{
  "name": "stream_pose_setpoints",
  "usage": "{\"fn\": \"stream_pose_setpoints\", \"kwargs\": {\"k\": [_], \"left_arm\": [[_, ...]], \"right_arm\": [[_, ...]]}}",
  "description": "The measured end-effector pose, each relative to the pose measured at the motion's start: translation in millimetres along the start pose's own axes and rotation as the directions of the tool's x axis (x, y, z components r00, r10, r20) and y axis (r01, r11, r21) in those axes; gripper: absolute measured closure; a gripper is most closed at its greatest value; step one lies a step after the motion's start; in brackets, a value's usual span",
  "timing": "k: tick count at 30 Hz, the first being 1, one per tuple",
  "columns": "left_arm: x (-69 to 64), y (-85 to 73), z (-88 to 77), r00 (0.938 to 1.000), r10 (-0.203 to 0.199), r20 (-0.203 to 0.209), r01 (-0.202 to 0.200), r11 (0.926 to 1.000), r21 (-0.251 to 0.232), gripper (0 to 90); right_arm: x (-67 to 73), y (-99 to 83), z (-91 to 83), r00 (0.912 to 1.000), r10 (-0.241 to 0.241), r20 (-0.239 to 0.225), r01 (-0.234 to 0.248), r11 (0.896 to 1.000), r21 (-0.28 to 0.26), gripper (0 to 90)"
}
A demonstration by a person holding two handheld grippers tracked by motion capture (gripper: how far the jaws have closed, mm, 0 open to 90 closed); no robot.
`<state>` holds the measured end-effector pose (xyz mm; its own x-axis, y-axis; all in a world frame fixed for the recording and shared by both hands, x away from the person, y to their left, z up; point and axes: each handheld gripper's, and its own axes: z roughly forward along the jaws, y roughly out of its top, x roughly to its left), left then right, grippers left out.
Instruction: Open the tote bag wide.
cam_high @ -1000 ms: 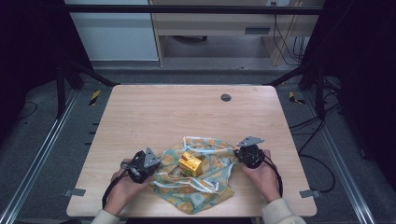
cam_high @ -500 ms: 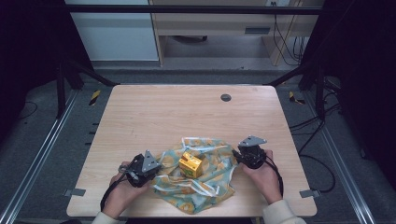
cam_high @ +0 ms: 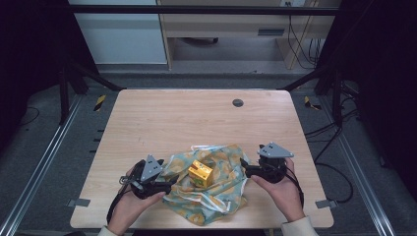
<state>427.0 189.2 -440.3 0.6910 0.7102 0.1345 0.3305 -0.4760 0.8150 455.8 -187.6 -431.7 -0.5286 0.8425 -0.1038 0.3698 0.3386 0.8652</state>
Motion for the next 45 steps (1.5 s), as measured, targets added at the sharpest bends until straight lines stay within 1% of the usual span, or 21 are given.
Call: {"fn": "stream_pose_setpoints", "kwargs": {"k": [6, 8, 10, 11, 12, 14, 15, 16, 18, 21, 24, 26, 28, 31, 32, 34, 38, 40, 41, 43, 45], "left_arm": [[11.4, 6.3, -13.9, 0.9993, -0.025, -0.029, 0.024, 0.9992, -0.033, 19.0], [19.4, 7.8, -20.4, 0.998, -0.027, -0.056, 0.025, 0.999, -0.038, 18.2], [28.7, 8.2, -26.4, 0.9957, -0.059, -0.071, 0.055, 0.9969, -0.057, 17.5], [33.4, 8.3, -28.7, 0.9935, -0.077, -0.084, 0.072, 0.9952, -0.067, 16.0], [38.6, 8.2, -31.0, 0.9916, -0.085, -0.097, 0.079, 0.9946, -0.068, 16.0], [48.8, 8.2, -33.8, 0.9886, -0.098, -0.114, 0.091, 0.9937, -0.065, 14.9], [54.0, 8.4, -35.0, 0.9872, -0.103, -0.122, 0.096, 0.9934, -0.062, 13.5], [59.5, 8.6, -36.0, 0.9854, -0.113, -0.127, 0.106, 0.9925, -0.061, 13.5], [71.5, 9.3, -37.6, 0.9821, -0.126, -0.14, 0.118, 0.9911, -0.061, 12.6], [90.5, 11.1, -37.4, 0.9781, -0.139, -0.155, 0.133, 0.99, -0.045, 11.1], [108.0, 12.3, -34.4, 0.9727, -0.168, -0.161, 0.163, 0.9858, -0.041, 9.8], [117.4, 12.9, -31.7, 0.9721, -0.171, -0.16, 0.167, 0.9851, -0.043, 8.8], [125.0, 13.2, -28.9, 0.9696, -0.176, -0.17, 0.172, 0.9844, -0.036, 8.4], [134.2, 12.6, -23.7, 0.9661, -0.188, -0.177, 0.185, 0.9821, -0.034, 8.2], [136.9, 11.7, -22.2, 0.9645, -0.194, -0.179, 0.192, 0.981, -0.03, 8.2], [142.1, 8.8, -18.9, 0.959, -0.211, -0.189, 0.209, 0.9774, -0.031, 8.0], [152.6, -1.4, -13.5, 0.9519, -0.23, -0.203, 0.232, 0.9726, -0.014, 8.0], [157.3, -8.3, -11.4, 0.9454, -0.246, -0.213, 0.249, 0.9683, -0.013, 8.0], [159.1, -12.3, -9.9, 0.9406, -0.262, -0.215, 0.264, 0.9642, -0.021, 7.9], [162.5, -20.9, -7.2, 0.9331, -0.284, -0.221, 0.287, 0.9577, -0.016, 7.9], [165.2, -29.6, -4.6, 0.9258, -0.299, -0.231, 0.305, 0.9524, -0.014, 8.0]], "right_arm": [[-0.9, 6.6, -8.7, 0.9999, 0.011, 0.008, -0.011, 0.999, -0.03, 12.9], [-4.0, 9.2, -11.5, 0.9997, 0.022, 0.008, -0.021, 0.999, -0.036, 11.7], [-9.7, 11.2, -14.4, 0.9994, 0.032, 0.015, -0.031, 0.999, -0.044, 10.5], [-16.9, 12.6, -18.3, 0.9985, 0.047, 0.029, -0.046, 0.998, -0.053, 10.6], [-16.9, 12.6, -18.3, 0.9985, 0.047, 0.029, -0.046, 0.998, -0.053, 10.6], [-26.4, 12.4, -21.1, 0.9971, 0.065, 0.04, -0.063, 0.996, -0.062, 9.8], [-36.7, 12.0, -22.2, 0.9958, 0.08, 0.045, -0.078, 0.995, -0.062, 8.7], [-36.7, 12.0, -22.2, 0.9958, 0.08, 0.045, -0.078, 0.995, -0.062, 8.7], [-49.2, 10.8, -21.9, 0.9946, 0.087, 0.058, -0.084, 0.995, -0.052, 6.9], [-69.1, 8.6, -19.6, 0.9871, 0.144, 0.069, -0.14, 0.988, -0.059, 6.3], [-87.3, 6.9, -15.2, 0.9788, 0.176, 0.105, -0.171, 0.984, -0.057, 6.3], [-97.6, 5.4, -11.9, 0.9746, 0.188, 0.122, -0.182, 0.982, -0.054, 6.4], [-107.2, 3.7, -7.1, 0.971, 0.199, 0.133, -0.195, 0.98, -0.044, 6.4], [-119.0, 0.6, 2.5, 0.9621, 0.223, 0.158, -0.221, 0.975, -0.027, 6.9], [-119.0, 0.6, 2.5, 0.9621, 0.223, 0.158, -0.221, 0.975, -0.027, 6.9], [-123.9, -1.8, 8.0, 0.9575, 0.236, 0.166, -0.237, 0.971, -0.013, 7.2], [-130.5, -8.5, 17.4, 0.948, 0.256, 0.189, -0.263, 0.965, 0.012, 8.0], [-132.0, -13.2, 20.8, 0.9449, 0.263, 0.195, -0.272, 0.962, 0.021, 8.2], [-132.0, -16.0, 22.5, 0.9422, 0.269, 0.199, -0.28, 0.96, 0.027, 8.3], [-131.5, -22.3, 25.5, 0.9399, 0.274, 0.204, -0.288, 0.957, 0.041, 8.4], [-130.0, -28.7, 27.7, 0.9402, 0.273, 0.204, -0.288, 0.957, 0.047, 8.6]]}}
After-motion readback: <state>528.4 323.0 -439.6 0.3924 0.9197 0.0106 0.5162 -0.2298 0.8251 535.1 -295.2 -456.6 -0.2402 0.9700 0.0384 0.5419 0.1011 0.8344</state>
